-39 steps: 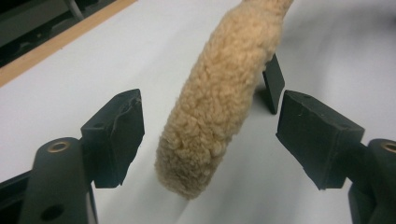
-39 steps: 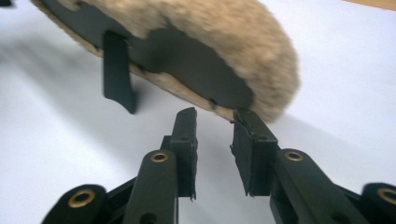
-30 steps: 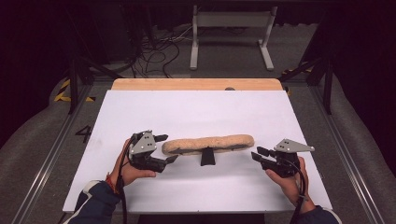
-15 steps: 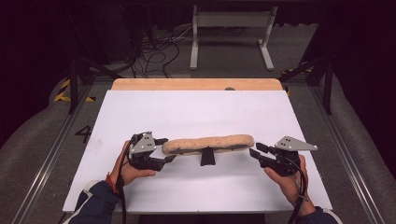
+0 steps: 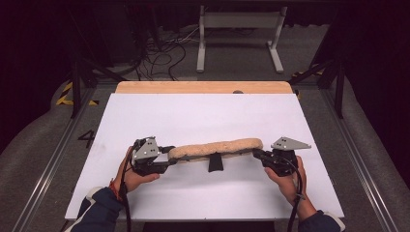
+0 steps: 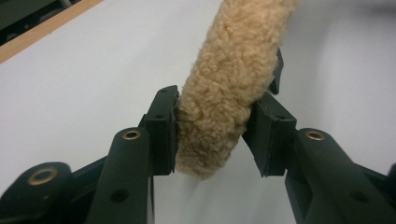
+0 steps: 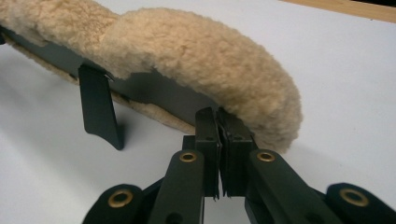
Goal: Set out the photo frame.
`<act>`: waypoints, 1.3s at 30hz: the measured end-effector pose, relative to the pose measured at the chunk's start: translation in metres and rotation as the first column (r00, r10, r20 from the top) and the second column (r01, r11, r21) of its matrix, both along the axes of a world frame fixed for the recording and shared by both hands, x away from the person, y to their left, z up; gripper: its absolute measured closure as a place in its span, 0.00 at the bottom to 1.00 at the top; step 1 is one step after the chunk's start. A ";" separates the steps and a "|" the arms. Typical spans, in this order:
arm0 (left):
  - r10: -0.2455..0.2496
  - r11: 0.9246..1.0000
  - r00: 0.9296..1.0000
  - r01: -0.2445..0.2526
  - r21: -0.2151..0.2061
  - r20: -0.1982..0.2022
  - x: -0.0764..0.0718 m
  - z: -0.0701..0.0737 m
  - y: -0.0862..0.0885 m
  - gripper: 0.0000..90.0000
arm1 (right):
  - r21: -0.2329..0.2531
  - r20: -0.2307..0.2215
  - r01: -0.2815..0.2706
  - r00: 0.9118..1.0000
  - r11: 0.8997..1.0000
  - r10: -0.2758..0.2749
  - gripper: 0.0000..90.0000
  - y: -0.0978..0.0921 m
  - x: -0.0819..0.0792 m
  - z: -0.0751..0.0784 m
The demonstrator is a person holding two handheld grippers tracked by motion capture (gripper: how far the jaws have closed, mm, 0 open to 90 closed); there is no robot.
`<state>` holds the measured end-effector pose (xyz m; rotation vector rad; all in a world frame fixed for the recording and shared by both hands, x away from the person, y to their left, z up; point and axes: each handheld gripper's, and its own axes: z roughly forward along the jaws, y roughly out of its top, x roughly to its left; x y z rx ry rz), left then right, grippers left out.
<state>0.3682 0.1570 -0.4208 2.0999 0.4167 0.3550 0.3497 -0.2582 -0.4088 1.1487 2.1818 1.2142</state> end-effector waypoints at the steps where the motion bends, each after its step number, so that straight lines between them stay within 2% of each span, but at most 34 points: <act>1: 0.000 1.000 1.000 0.000 0.000 0.000 0.000 0.000 0.000 0.66 | 0.000 0.000 0.000 1.000 1.000 0.000 0.98 0.000 0.000 0.000; 10: -0.015 1.000 0.999 0.014 0.027 0.031 -0.015 0.001 -0.005 0.68 | 0.011 -0.002 0.030 1.000 1.000 -0.030 0.97 0.001 0.011 -0.002; 20: -0.044 0.999 0.999 0.044 0.027 0.030 -0.030 0.001 -0.009 0.69 | 0.017 0.002 0.043 0.999 0.999 -0.043 1.00 0.002 0.023 -0.003; 25: -0.069 0.997 0.997 0.069 0.026 0.028 -0.037 0.001 -0.013 0.70 | 0.003 0.004 0.042 0.999 0.999 -0.042 1.00 0.008 0.031 -0.004; 32: -0.103 0.994 0.994 0.101 0.043 0.034 -0.044 0.002 -0.019 0.71 | 0.005 -0.001 0.046 0.999 0.999 -0.046 1.00 0.014 0.042 -0.005; 39: -0.133 0.990 0.991 0.132 0.041 0.026 -0.048 0.002 -0.025 0.72 | 0.011 0.001 0.055 0.998 0.998 -0.055 1.00 0.020 0.051 -0.004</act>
